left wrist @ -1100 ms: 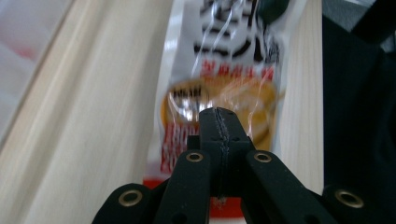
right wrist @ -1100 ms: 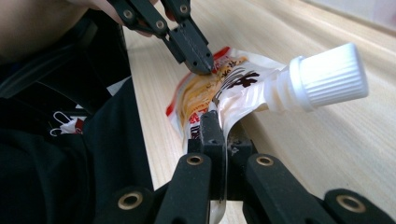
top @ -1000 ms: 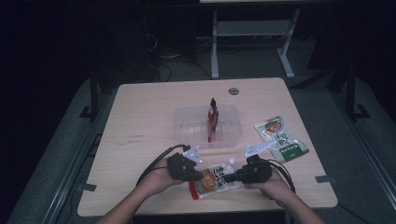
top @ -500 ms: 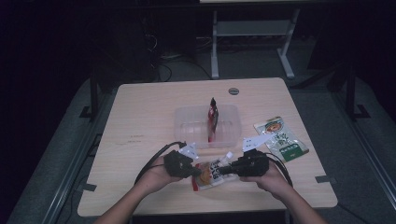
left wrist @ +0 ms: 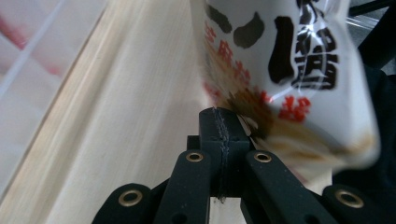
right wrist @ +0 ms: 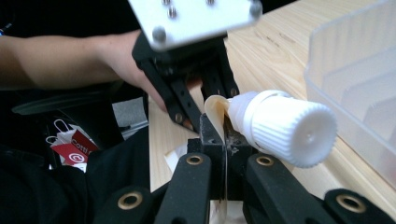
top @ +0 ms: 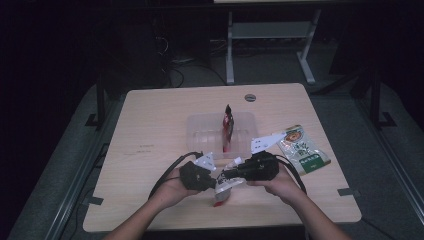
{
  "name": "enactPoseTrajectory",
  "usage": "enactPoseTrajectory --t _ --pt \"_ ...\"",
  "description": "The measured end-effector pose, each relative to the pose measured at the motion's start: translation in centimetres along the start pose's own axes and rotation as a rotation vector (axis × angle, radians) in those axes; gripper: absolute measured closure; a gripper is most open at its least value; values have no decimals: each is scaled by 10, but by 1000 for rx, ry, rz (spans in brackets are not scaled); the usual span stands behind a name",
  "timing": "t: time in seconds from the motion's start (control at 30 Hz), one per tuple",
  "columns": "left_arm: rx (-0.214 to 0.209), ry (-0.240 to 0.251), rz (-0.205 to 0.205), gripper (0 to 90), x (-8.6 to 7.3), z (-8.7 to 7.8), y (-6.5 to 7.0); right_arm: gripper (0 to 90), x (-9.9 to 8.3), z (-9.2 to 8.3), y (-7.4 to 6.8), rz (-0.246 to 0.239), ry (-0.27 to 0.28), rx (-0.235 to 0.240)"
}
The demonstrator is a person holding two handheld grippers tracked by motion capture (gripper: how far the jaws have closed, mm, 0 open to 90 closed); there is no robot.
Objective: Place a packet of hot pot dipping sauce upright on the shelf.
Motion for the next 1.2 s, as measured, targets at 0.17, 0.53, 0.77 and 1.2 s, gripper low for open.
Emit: enactPoseTrajectory --t 0.17,0.53,0.77,1.2 --pt "7 -3 0 897 0 2 -2 896 3 0 -3 -16 -1 13" --pt "-12 69 -41 897 5 -17 -6 896 0 -11 1 -13 -16 -17" --pt "-50 91 -11 897 9 -22 7 897 -3 -12 7 -11 -20 -36" --pt "-57 72 9 897 13 -4 18 897 -2 -14 8 -2 -12 -43"
Point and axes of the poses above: each handheld gripper's, and its own axes: z roughly forward along the jaws, x roughly out of its top, y roughly to its right, the point moved 10 cm from there along z, roughly forward along the jaws, and after that the axes turned 14 degrees about -z, right-handed, at the moved point
